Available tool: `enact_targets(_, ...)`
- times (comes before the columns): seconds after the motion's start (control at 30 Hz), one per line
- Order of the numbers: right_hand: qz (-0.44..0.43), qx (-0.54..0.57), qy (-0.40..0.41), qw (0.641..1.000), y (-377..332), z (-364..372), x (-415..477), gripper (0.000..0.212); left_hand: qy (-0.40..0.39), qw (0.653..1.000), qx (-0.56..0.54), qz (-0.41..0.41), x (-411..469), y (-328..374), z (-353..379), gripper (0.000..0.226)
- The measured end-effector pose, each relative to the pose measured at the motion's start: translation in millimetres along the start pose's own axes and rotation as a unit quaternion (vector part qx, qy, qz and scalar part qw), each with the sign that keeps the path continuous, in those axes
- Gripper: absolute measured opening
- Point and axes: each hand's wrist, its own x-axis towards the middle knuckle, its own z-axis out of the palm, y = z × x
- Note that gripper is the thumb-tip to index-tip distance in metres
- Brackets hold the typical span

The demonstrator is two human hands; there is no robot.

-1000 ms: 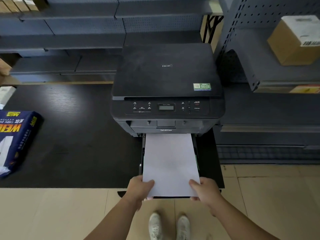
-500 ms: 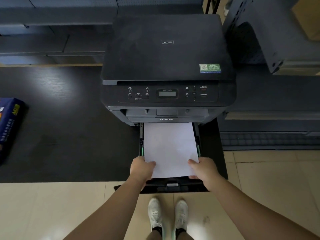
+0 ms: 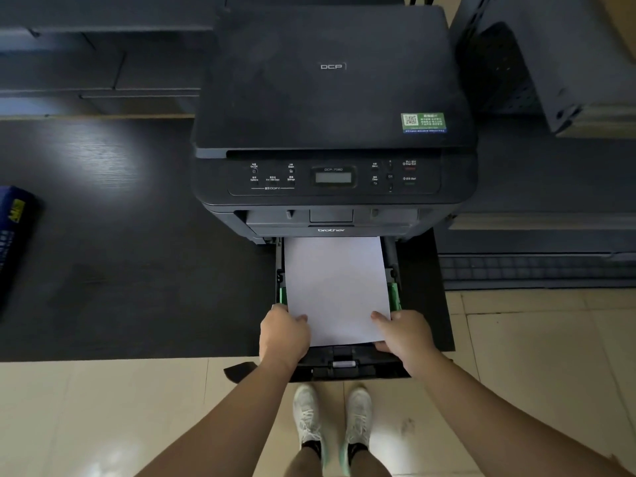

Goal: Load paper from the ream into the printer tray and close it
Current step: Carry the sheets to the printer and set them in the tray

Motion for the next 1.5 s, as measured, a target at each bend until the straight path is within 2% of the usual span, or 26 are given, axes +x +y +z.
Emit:
enact_targets(0.1, -0.002, -0.011, -0.001, 1.000, 4, -6, -4, 0.014, 0.007, 0.999, 0.049, 0.014, -3, -2, -4, 0.010)
enact_targets(0.37, -0.041, -0.062, 0.024, 0.997, 1, -4, -9, 0.012, 0.036, 0.981, 0.183, 0.048, -3, -1, -5, 0.010)
enact_targets(0.57, -0.082, -0.094, 0.041, 0.991, 3, -17, -21, 0.023, 0.062, 0.974, 0.197, 0.094, -18, -5, -18, 0.032)
enact_targets(0.67, -0.125, -0.162, 0.092, 0.975, 5, -25, -21, 0.031, 0.081, 0.968, 0.206, 0.119, -20, -7, -23, 0.033)
enact_targets(0.8, -0.189, -0.242, 0.121, 0.944, 4, -34, -18, 0.023, 0.077, 0.955, 0.234, 0.166, -13, -8, -23, 0.031)
enact_targets(0.87, -0.204, -0.223, 0.140, 0.943, 4, -34, -14, 0.034, 0.105, 0.932, 0.289, 0.192, -10, -9, -22, 0.036)
enact_targets(0.93, -0.206, -0.221, 0.166, 0.939, 4, -31, -7, 0.055, 0.127, 0.903, 0.348, 0.218, -7, -8, -18, 0.039)
enact_targets(1.0, -0.205, -0.276, 0.189, 0.920, 5, -26, 0, 0.073, 0.116, 0.863, 0.415, 0.262, -4, -8, -12, 0.037)
enact_targets(1.07, -0.204, -0.320, 0.196, 0.904, 4, -20, 5, 0.083, 0.096, 0.840, 0.455, 0.279, 0, -9, -5, 0.037)
enact_targets(1.23, -0.178, -0.352, 0.195, 0.898, 8, -12, 14, 0.088, 0.052, 0.827, 0.493, 0.266, 8, -13, 3, 0.038)
enact_targets(1.43, -0.216, -0.315, 0.194, 0.904, 7, -12, 13, 0.085, 0.087, 0.850, 0.452, 0.256, 1, -15, -4, 0.041)
enact_targets(1.5, -0.210, -0.329, 0.185, 0.902, 7, -12, 13, 0.087, 0.077, 0.848, 0.458, 0.255, -1, -18, -7, 0.043)
